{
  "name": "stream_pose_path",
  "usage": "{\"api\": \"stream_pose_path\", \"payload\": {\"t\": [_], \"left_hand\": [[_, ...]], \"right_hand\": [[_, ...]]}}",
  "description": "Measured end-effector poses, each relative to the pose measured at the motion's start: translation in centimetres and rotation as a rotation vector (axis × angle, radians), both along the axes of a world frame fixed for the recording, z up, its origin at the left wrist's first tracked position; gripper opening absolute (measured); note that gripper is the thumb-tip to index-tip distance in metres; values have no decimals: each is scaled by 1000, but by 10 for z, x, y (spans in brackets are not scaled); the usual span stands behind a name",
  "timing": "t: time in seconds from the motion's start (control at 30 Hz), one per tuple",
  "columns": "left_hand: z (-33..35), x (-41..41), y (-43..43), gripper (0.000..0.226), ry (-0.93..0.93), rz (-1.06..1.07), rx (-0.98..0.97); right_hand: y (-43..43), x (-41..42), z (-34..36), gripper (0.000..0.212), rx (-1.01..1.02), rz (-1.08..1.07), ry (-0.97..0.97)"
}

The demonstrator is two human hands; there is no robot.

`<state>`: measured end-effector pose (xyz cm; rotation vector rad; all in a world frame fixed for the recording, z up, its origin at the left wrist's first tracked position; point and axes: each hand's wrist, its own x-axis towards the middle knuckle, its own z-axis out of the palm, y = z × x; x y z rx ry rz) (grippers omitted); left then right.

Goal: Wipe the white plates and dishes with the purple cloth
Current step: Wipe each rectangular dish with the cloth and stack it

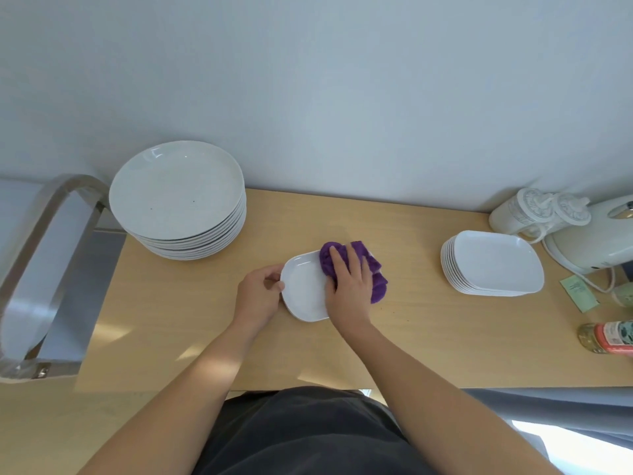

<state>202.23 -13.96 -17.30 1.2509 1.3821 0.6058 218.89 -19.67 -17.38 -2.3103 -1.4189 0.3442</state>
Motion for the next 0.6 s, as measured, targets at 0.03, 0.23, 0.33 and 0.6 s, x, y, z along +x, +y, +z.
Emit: {"api": "stream_pose_path", "payload": {"t": [0.03,0.23,0.33,0.6], "left_hand": [[0,0,0,51,-4,-2,8],[9,4,0,40,61,-19,64],[11,5,-1,41,80,-22,63],[7,4,-4,45,101,4,20]], "right_hand": [[-3,-4,1,53,12,80,13],[-25,-12,11,43,-4,453,31],[-29,0,17,41,-40,492,45],[-48,63,21,37,54,40,-114]]}}
